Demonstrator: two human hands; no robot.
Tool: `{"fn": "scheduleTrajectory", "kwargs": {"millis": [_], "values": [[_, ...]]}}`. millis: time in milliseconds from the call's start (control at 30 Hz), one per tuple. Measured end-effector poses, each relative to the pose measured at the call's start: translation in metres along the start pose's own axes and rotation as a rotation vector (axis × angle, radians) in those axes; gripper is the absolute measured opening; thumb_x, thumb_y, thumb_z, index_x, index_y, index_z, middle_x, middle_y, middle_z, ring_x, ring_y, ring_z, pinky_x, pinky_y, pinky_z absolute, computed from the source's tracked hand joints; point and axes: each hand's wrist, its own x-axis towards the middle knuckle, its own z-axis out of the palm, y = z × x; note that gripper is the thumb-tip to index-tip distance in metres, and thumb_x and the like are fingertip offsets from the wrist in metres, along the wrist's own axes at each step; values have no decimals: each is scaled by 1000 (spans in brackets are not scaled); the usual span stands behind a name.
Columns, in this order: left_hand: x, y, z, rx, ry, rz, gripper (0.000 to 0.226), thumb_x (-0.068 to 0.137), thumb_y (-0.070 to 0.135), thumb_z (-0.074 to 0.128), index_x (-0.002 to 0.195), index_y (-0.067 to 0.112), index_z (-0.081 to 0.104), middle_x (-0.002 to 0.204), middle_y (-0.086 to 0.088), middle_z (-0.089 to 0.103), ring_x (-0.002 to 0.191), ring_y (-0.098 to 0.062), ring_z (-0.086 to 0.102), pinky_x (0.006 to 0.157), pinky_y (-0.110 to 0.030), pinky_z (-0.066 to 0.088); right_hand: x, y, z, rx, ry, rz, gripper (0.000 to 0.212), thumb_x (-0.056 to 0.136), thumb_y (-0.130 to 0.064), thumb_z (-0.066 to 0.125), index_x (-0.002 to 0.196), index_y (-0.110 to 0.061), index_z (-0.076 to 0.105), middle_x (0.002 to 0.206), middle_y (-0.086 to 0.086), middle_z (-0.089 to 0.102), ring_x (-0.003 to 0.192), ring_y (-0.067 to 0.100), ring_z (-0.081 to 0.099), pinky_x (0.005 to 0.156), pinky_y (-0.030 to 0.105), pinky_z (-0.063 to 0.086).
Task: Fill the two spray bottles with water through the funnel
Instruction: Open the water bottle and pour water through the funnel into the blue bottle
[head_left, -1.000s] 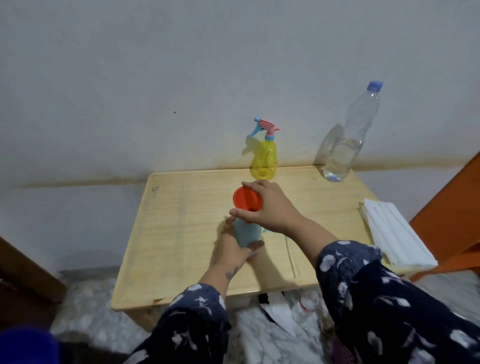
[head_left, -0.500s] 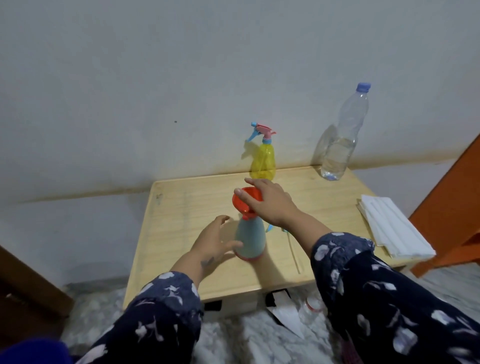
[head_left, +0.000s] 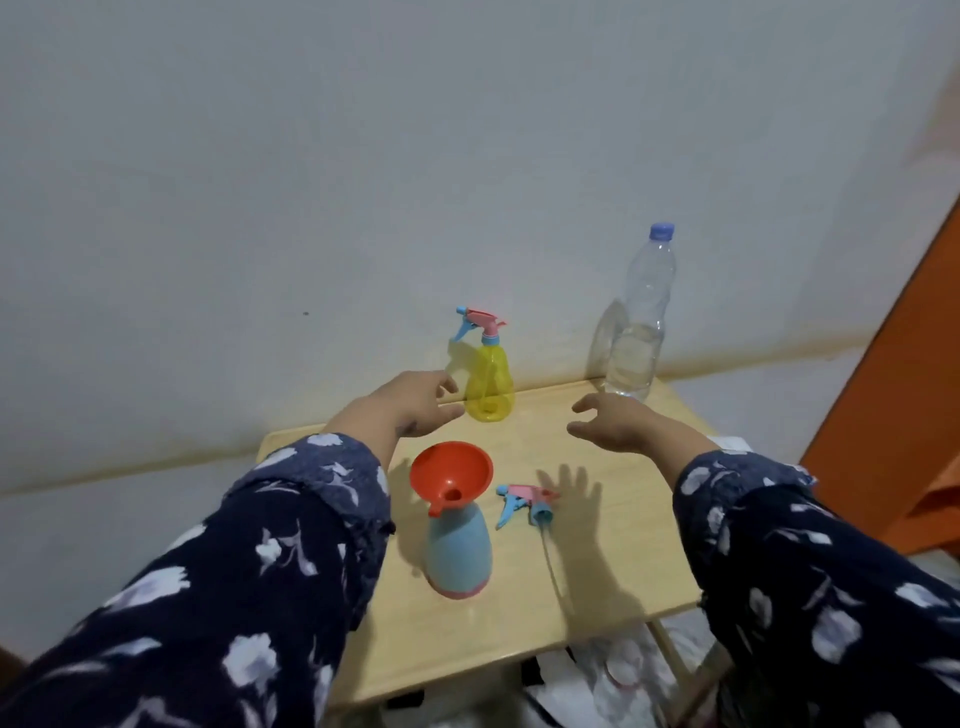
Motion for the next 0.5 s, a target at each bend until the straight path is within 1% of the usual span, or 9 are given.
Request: {"fn": "scheduleTrajectory", "kwargs": {"millis": [100,167,233,300,367,433,467,500], "values": [[32,40,2,30,-48,41,52,93,41,59,138,17,47,141,-6,51,127,-24,49,105,-36,39,18,33,-21,-6,20,22,54,94,-33,52,143,-13,39,150,8,38,135,26,38,108,33,31],[56,68,7,16,-77,59,54,93,41,60,139,18,46,141,-5,51,126,-24,50,106,-37,39,32,57,-36,16,42,45,56,94,-34,53,144,-13,36,149,9,39,134,28,39,106,33,32],[81,95,14,-27,-83,59,54,92,41,61,139,20,45,141,-2,51,126,-23,50,102,-32,40,50,81,-52,40,57,57,59,94,-34,53,145,-12,32,149,11,39,133,30,40,104,33,33],[107,122,24,-76,-73,71,56,91,40,64,139,20,44,140,-3,52,126,-22,50,99,-30,38,70,102,-67,80,69,70,62,93,-33,55,145,-11,31,148,13,40,133,30,41,104,33,34],[134,147,36,-131,-63,81,60,89,38,66,140,19,42,140,-5,52,125,-23,51,100,-31,39,91,122,-79,138,101,82,65,90,-32,58,146,-12,31,144,14,45,128,31,46,98,34,38],[159,166,51,-195,-60,74,65,88,37,68,143,20,39,141,-6,51,125,-24,50,101,-33,39,113,138,-88,194,142,71,68,88,-28,60,146,-13,28,139,15,49,121,32,51,86,31,40],[172,174,59,-229,-61,67,68,87,37,69,144,20,36,143,-6,49,126,-25,50,100,-33,40,125,146,-92,233,162,64,71,87,-27,62,147,-13,25,139,15,49,120,31,51,83,30,39],[183,180,69,-263,-59,62,72,87,36,70,146,20,33,145,-6,47,128,-26,49,99,-33,39,136,152,-95,284,179,59,76,86,-27,63,148,-13,21,141,15,46,123,31,49,83,30,39]]}}
